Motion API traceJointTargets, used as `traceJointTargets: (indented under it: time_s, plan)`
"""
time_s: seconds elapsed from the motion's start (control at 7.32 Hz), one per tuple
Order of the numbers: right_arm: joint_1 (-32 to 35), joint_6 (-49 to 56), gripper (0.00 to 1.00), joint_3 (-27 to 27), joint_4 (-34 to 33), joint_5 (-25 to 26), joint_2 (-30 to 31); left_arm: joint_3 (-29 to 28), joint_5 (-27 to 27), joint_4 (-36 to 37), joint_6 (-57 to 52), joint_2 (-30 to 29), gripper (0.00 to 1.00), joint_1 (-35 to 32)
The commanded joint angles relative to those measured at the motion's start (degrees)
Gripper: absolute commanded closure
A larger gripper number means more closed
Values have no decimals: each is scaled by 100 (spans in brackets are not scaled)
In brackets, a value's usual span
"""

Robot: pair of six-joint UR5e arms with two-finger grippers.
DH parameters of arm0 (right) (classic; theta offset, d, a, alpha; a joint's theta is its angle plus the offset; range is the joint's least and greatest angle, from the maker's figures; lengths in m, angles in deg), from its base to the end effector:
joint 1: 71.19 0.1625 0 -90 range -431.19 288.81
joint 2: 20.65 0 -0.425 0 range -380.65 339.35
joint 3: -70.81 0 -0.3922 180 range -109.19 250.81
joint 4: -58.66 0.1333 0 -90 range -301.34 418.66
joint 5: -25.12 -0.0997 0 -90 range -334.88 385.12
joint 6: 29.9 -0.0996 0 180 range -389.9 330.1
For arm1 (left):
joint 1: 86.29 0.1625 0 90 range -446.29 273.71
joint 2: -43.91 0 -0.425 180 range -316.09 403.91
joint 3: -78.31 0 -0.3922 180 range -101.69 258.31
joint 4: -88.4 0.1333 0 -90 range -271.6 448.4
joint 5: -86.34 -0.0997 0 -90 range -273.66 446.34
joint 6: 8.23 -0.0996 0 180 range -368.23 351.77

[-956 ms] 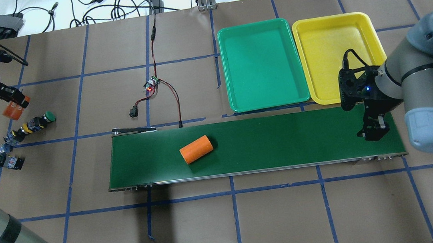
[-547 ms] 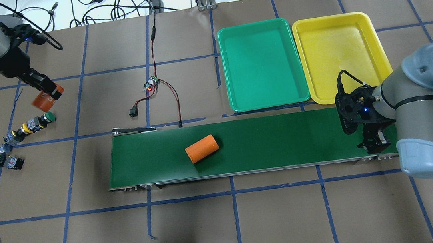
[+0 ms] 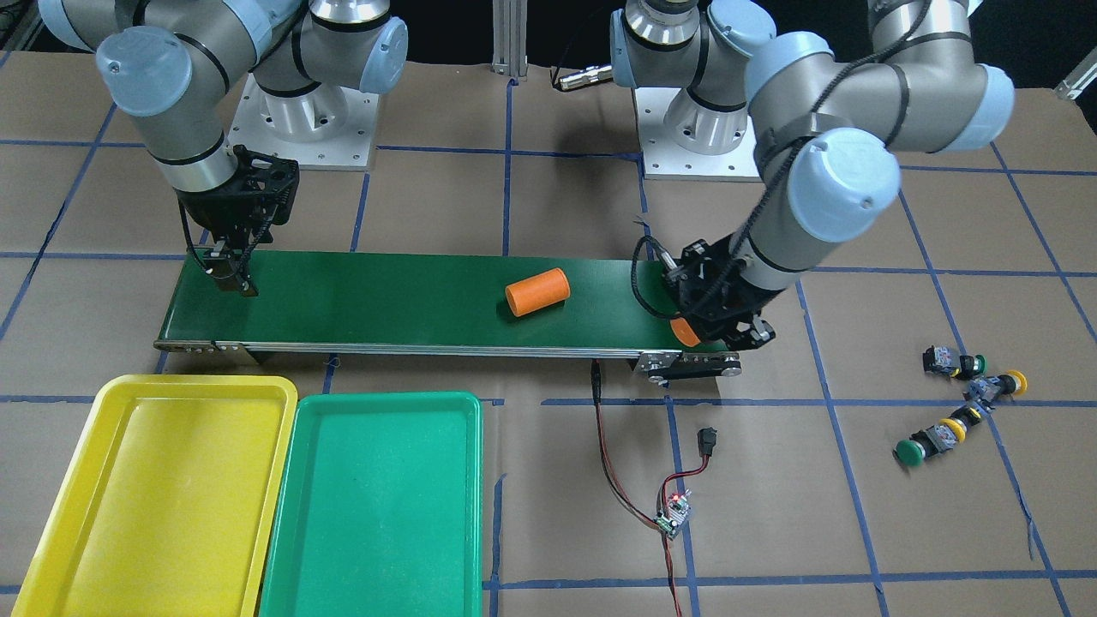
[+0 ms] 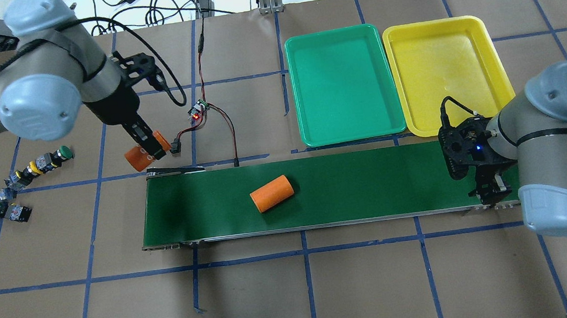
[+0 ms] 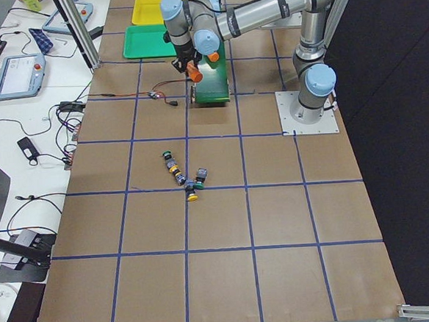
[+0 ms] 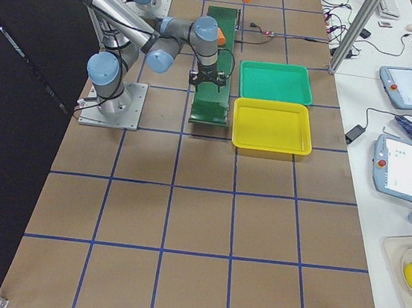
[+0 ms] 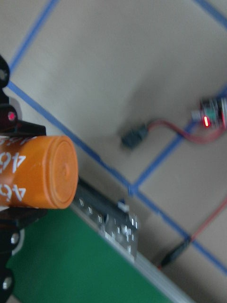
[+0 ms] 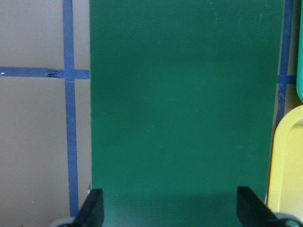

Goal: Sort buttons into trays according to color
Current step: 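Carry the second orange cylinder onto the conveyor and release it with the left gripper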

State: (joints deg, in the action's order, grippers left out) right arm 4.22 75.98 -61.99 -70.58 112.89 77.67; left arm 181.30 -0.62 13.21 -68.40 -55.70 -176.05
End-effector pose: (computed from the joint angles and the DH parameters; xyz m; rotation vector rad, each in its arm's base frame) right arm 0.0397 -0.3921 0.2701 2.2088 -2.1561 0.1158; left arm -0.1364 -0.5189 0.3188 -1.5058 -2.6228 -0.1376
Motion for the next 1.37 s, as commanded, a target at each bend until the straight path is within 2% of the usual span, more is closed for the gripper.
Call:
traceJointTargets:
  time_s: [0.0,0.14,0.27,0.41,0.68,0.96,1.09,1.23]
  plan:
    - [0,-6,0,-1,-5,3,-7,1148,12,1253,-56,353,78,-295]
    - [0,3,0,-1,-5,3,-7,1571,38,1992,-48,406,41,-304]
    - [0,3,0,-1,-5,3,-7,1749,56,2069,13,442,8,-304]
    - [0,-6,0,-1,-5,3,-7,1708,152,2070,14,486,0,-296]
    - [0,3,0,-1,-14,3,-7,1489,293,1765,5,722,0,9]
    - [0,3,0,-1,-14,3,-7,901,556,450,-91,776,0,1139]
    - [0,3,0,-1,-14,3,-7,568,574,183,-353,498,0,1807]
    - [0,3,0,-1,-14,3,-7,225,592,233,-1339,103,0,2144]
